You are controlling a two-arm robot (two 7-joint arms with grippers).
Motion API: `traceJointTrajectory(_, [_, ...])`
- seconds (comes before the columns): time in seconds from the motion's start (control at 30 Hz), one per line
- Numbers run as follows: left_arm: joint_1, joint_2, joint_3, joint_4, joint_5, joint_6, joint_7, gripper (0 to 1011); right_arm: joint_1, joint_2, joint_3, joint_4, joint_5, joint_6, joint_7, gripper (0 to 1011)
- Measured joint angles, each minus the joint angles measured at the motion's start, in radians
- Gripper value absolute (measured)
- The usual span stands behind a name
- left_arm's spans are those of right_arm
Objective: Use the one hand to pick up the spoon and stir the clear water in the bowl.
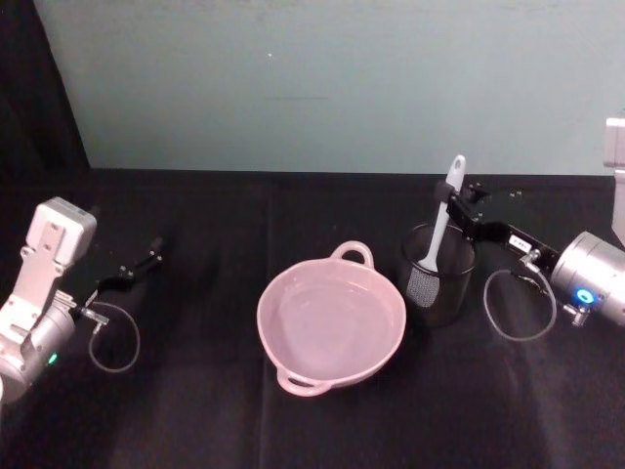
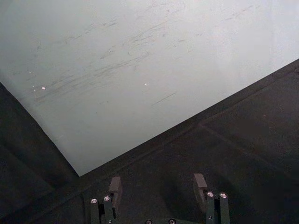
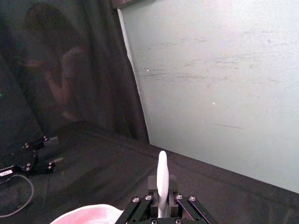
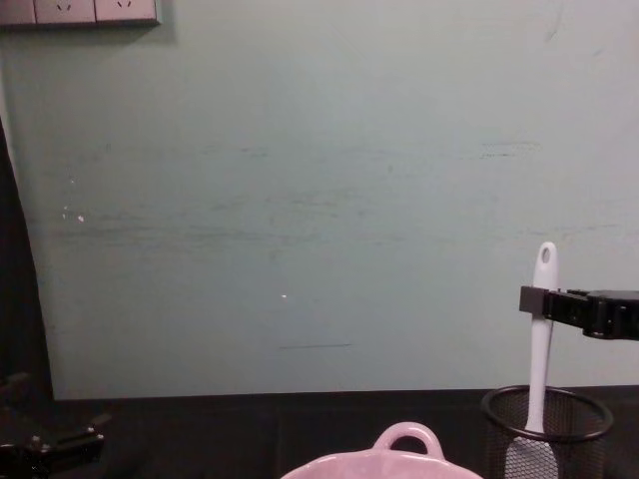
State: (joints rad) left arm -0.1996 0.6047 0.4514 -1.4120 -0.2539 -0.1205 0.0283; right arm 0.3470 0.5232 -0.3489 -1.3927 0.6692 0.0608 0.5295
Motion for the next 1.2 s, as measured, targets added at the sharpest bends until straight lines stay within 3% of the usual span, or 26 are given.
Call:
traceJointTrajectory(0.7, [0.000,0.000,0.000,0.000,0.000,0.000,0.000,1005,-0.010,-0.016,0.011,0.039,0.066,-0.001,0.010,134])
traceJointTrajectory(0.93, [0.000,0.000,0.000,0.000,0.000,0.000,0.000,1005,-0.011,-0.018,0.017,0.052,0.079,-0.004,0.001,320])
traceJointTrajectory(1.2, [0.000,0.000,0.000,0.000,0.000,0.000,0.000,1005,-0.011,-0.019,0.019,0.078,0.087,-0.008,0.001,606])
